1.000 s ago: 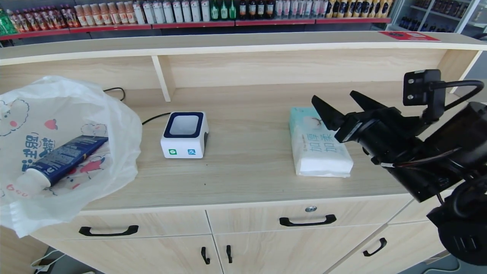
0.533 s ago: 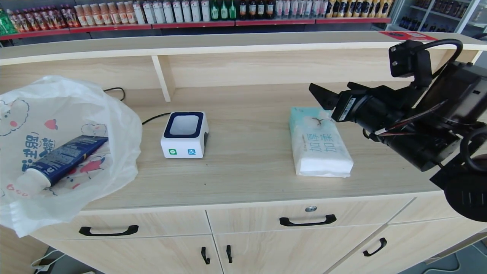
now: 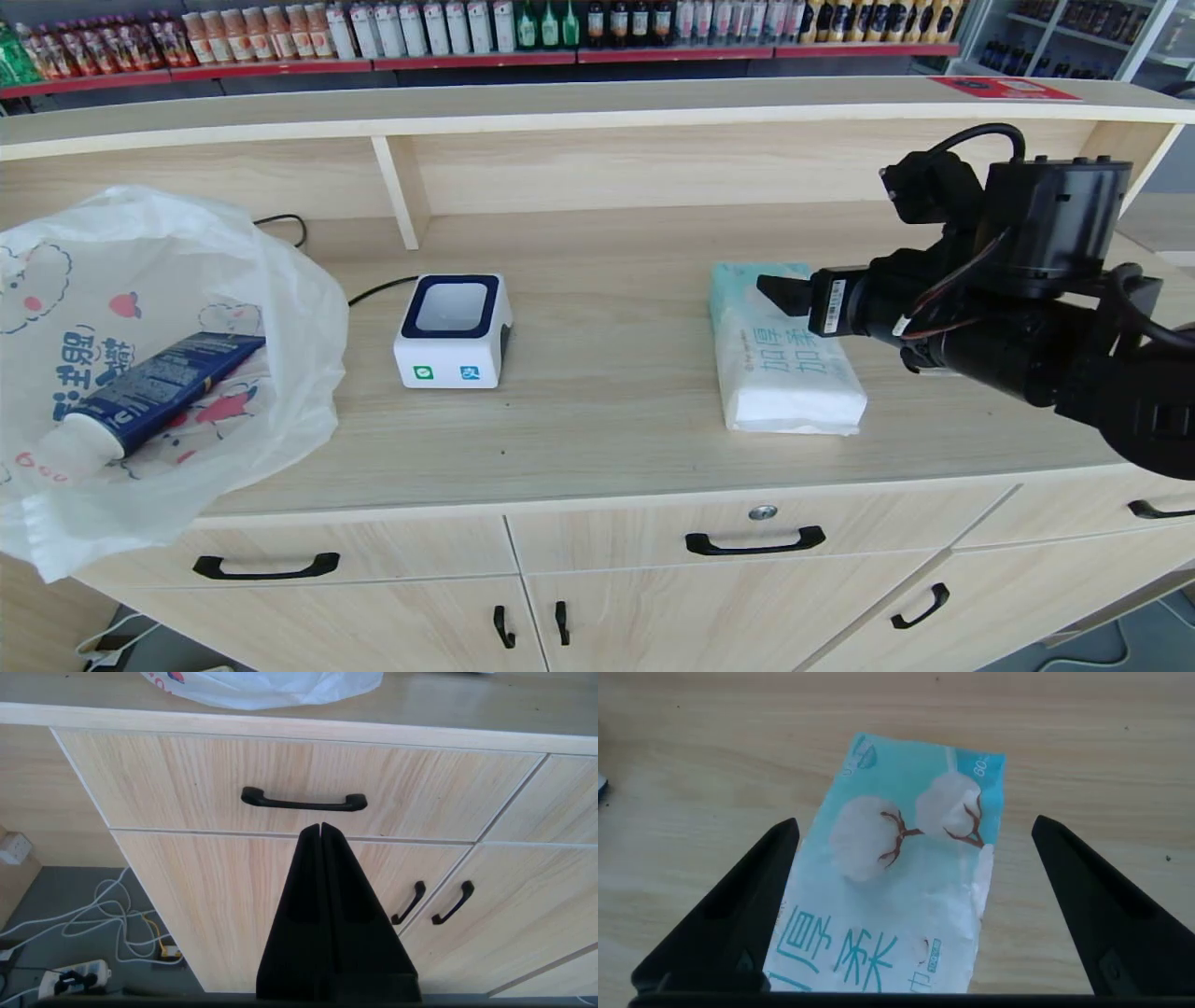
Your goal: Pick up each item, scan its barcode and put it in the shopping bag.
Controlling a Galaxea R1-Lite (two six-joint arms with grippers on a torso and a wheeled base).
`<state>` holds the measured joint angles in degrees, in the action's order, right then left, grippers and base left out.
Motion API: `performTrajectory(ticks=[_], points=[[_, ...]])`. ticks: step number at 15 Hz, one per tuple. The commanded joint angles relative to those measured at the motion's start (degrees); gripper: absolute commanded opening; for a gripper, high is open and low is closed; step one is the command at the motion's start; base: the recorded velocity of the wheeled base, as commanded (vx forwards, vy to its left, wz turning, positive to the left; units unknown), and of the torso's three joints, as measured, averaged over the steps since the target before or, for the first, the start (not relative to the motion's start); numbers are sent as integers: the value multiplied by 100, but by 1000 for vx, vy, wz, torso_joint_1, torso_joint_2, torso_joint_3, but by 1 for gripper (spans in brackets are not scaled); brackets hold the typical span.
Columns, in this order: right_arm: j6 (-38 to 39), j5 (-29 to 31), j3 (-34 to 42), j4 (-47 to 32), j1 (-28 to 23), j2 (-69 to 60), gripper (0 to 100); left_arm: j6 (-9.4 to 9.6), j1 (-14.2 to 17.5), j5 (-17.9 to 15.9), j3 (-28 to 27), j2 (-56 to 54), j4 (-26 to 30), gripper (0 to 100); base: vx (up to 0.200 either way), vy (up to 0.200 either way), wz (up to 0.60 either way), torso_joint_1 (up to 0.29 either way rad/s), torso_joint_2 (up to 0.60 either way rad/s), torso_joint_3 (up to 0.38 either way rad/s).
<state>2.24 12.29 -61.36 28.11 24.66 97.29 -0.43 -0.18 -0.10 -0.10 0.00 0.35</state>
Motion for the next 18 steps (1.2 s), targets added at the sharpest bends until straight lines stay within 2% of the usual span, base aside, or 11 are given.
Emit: performTrajectory(ticks=[1,8,10,14,18], points=[[101,142,-263,-482,12,-88,100,-1,1,1,1,0,0,0,0,0,0,0,0,0],[470,380,-1318,-2363,215,53,100,-1,1,1,1,0,0,0,0,0,0,0,0,0],[558,380,-1423,-2846,294,88,100,-1,1,1,1,0,0,0,0,0,0,0,0,0],[725,494,-1520,-2925,338,308,100,-1,1,1,1,0,0,0,0,0,0,0,0,0],[725,503,-1950,-2934,381,668,100,-1,1,1,1,0,0,0,0,0,0,0,0,0]])
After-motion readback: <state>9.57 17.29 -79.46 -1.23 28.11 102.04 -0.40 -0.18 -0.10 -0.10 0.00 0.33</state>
